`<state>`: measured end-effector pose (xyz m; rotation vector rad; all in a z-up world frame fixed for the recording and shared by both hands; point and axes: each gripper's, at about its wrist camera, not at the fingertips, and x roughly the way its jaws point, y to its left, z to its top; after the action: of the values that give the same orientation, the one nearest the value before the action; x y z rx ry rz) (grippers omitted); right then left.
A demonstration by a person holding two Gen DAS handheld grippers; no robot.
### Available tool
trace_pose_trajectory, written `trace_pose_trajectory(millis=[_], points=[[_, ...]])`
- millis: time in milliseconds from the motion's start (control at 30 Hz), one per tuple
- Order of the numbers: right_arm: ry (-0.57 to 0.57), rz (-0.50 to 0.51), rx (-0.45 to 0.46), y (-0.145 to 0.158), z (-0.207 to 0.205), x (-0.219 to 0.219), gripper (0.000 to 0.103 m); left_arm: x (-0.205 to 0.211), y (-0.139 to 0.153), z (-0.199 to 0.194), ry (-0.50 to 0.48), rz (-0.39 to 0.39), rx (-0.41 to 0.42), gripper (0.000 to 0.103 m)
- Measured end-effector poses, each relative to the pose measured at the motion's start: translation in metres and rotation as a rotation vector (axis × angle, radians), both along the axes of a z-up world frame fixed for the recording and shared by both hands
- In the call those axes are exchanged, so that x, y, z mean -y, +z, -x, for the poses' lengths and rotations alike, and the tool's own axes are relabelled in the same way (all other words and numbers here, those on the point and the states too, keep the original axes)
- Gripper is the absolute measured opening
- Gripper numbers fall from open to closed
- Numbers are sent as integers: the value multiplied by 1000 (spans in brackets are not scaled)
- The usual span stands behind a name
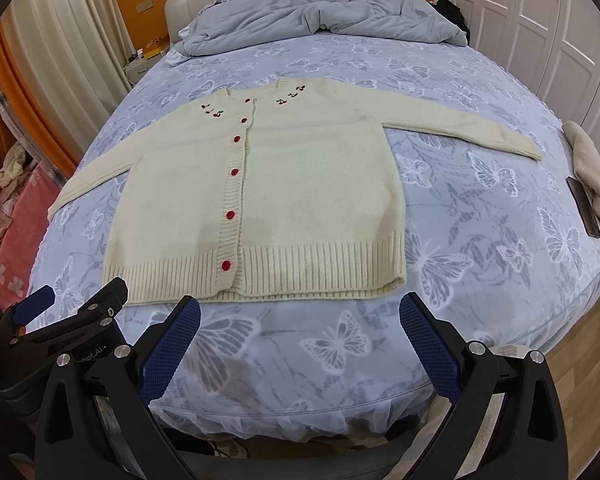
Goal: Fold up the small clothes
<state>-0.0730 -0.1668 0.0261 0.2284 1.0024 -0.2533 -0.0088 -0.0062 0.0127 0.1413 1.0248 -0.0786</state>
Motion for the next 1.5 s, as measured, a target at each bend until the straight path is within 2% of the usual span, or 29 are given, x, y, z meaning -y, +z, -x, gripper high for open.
trace_pose_trajectory(millis=[700,867,1000,1267,1500], points=[[-1,-8,-1,-2,0,1,97,-1,-5,2,0,2,-9,98],[-23,-47,-11,-17,-2,16,97,-12,-16,-5,22,80,-54,98],[-108,-80,-4,-34,-12,78,97,-24,-28,-13,59,116,-79,98],[-452,-100,43,-63,-72,279,97,-25,-44,-44,76,59,-55,98],[-719,-329,98,-113,-126,434,97,-23,-55,-76,95,60,-54,98]])
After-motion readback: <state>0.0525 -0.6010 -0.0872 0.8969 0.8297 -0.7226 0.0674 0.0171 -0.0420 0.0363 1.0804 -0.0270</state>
